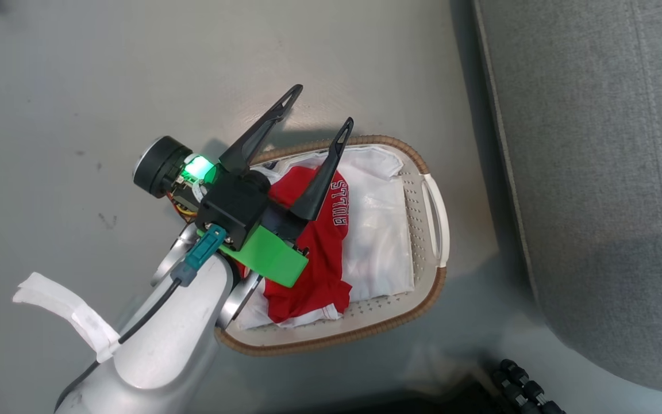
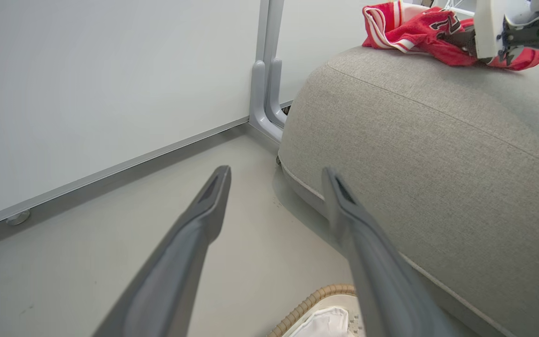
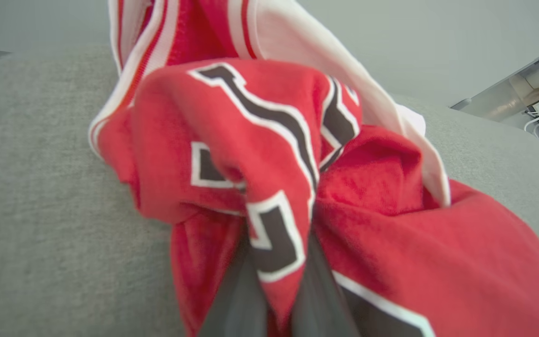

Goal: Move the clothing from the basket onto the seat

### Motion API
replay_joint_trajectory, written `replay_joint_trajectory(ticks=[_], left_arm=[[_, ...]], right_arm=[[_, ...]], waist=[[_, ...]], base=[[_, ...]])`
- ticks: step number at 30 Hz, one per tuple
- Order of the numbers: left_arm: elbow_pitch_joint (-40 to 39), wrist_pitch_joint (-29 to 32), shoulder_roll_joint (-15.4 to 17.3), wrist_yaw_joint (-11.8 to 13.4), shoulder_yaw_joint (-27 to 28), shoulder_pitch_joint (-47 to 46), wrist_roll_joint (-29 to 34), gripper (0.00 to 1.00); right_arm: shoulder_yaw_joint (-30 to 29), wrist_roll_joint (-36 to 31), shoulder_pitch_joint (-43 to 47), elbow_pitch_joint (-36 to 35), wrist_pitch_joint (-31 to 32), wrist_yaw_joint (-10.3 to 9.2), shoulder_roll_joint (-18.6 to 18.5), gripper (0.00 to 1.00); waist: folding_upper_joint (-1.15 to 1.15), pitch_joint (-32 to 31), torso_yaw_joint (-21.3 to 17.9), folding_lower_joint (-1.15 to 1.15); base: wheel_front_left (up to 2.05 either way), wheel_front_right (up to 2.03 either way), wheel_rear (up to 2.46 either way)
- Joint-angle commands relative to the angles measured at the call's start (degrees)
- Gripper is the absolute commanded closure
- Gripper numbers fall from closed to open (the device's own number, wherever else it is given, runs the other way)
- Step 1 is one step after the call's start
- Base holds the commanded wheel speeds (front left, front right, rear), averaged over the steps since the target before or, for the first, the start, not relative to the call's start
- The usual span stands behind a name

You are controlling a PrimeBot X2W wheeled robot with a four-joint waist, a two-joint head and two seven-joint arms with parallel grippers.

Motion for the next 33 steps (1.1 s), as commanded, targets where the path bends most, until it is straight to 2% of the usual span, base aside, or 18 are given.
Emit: replay_joint_trajectory(ticks=[1, 2, 8, 17, 25, 33], left_arm=[[0.3, -0.2, 0.1, 0.2, -0.1, 0.3, -0.2, 0.0], [0.5, -0.3, 0.0, 0.2, -0.1, 0.5, -0.3, 0.0], [2.4, -0.4, -0.6, 0.2, -0.4, 1.2, -1.4, 0.0], [6.3, -1.0, -2.2, 0.6, 1.2, 3.6, -3.8, 0.0], [9.5, -1.0, -3.9, 1.8, 7.0, 7.2, -6.0, 0.0], [11.6, -0.9, -4.8, 2.8, 15.3, 14.0, -5.7, 0.0]], right_arm=[[0.7, 0.7, 1.1, 0.4, -0.9, -0.08, 0.2, 0.13], [1.1, 1.0, 1.3, 0.5, -1.4, -0.08, 0.4, 0.0], [3.7, 1.6, 2.5, 1.0, -2.6, -0.08, 1.3, 0.0], [9.6, 2.8, 4.7, -2.0, -2.3, -0.09, 2.1, 0.0], [11.5, 4.2, 8.3, -6.3, -5.3, -0.09, 4.7, 0.0], [8.4, 4.1, 18.1, -6.8, -10.1, -0.08, 10.7, 0.0]], waist=[[0.0, -1.4, -1.2, -0.01], [0.0, -1.8, -1.5, -0.01], [0.0, -5.7, -2.9, -0.01], [0.0, -15.5, -3.6, -0.01], [0.0, -23.7, -2.6, -0.01], [0.0, -30.8, -0.6, -0.01]], base=[[0.0, 0.0, 0.0], [0.0, 0.0, 0.0], [0.0, 0.0, 0.0], [0.0, 0.0, 0.0], [0.0, 0.0, 0.0], [0.0, 0.0, 0.0]])
